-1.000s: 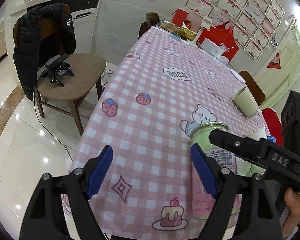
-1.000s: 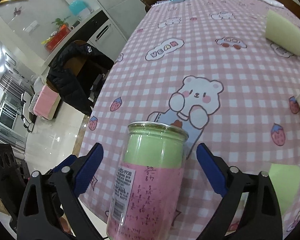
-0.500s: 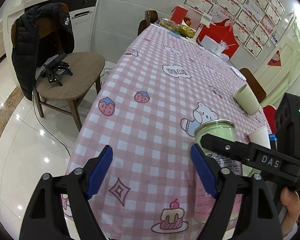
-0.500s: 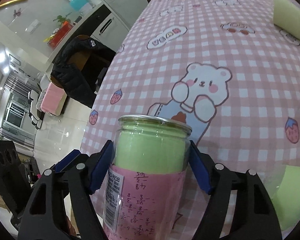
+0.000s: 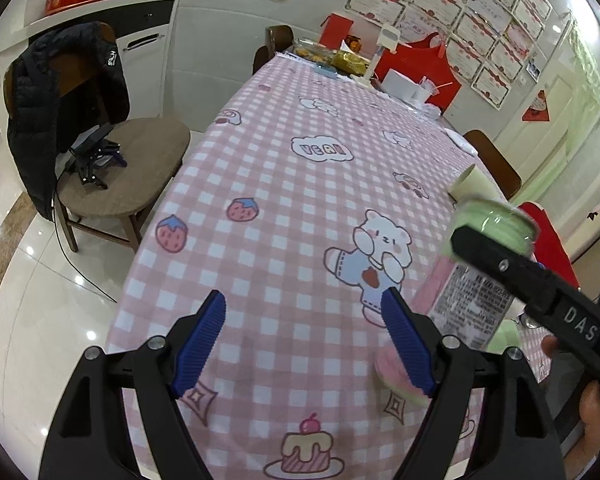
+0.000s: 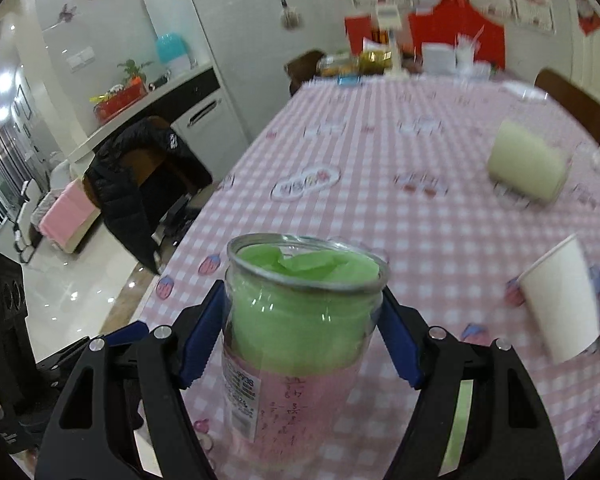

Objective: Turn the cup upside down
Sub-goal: 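Grasp the upright canister with the right tool while the left tool releases it, then lower the canister upright onto the tablecloth with the right tool and open it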

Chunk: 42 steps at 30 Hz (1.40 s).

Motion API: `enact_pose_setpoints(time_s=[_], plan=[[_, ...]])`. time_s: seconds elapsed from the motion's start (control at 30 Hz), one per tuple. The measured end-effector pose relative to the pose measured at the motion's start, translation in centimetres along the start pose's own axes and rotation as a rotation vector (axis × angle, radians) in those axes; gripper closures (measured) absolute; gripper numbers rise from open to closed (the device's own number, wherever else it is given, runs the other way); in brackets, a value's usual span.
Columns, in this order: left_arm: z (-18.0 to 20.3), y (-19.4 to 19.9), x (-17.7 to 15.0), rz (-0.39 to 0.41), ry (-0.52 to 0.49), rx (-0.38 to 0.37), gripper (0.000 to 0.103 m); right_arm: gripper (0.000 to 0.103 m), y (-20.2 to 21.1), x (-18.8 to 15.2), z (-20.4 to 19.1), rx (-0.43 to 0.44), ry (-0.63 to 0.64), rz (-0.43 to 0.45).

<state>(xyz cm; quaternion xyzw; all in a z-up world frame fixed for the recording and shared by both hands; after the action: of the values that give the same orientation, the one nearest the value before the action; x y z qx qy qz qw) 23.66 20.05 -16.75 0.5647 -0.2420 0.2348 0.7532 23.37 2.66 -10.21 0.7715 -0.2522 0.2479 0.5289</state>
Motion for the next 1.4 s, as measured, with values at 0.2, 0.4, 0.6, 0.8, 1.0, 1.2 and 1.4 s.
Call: enact_pose_setpoints(time_s=[0.2,0.4,0.6,0.8,1.0,1.2,1.4], plan=[[0.4,-0.1,0.1,-0.001,-0.001,0.004,0.024,0.034,0.3,0.1,0.2,-0.067,0.057,0.078],[0.5,0.1,0.2,0.012,0.0,0.013,0.024,0.034,0.3,-0.6,0.2,-0.106,0.108,0.13],[0.9,0.3,0.0,0.008,-0.014,0.02,0.024,0.034,0.5,-1.3,0.0,-0.116,0.133,0.148],[1.1,0.8,-0.5,0.011,-0.019,0.041,0.024,0.034,1.2,-2.0,-0.1,-0.078,0.137,0.155],[1.3,1.9,-1.0,0.022,-0.028,0.075,0.024,0.024,2.2,-2.7,-0.1,-0.043,0.131,0.158],[1.9,3.3,-1.5,0.04,-0.034,0.082,0.024,0.019,3.7,-3.2,-0.1,-0.031,0.13,0.177],[3.6,5.6,-2.0,0.087,-0.061,0.099,0.024,0.018,6.4,-3.7,0.9,-0.032,0.116,0.22]])
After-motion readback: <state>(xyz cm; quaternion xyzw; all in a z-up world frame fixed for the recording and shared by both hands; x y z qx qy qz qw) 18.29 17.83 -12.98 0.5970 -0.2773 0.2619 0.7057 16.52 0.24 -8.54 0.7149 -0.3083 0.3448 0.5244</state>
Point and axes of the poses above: each gripper's, at about its wrist camera, not at the fingertips, and y roughly against the way its jaws point, z to its right, x to its top, the point moved 2 cm from there along -y, roughly the way its jaws point, and after that the axes turned 8 degrees about -y, right-handed, at the moved point
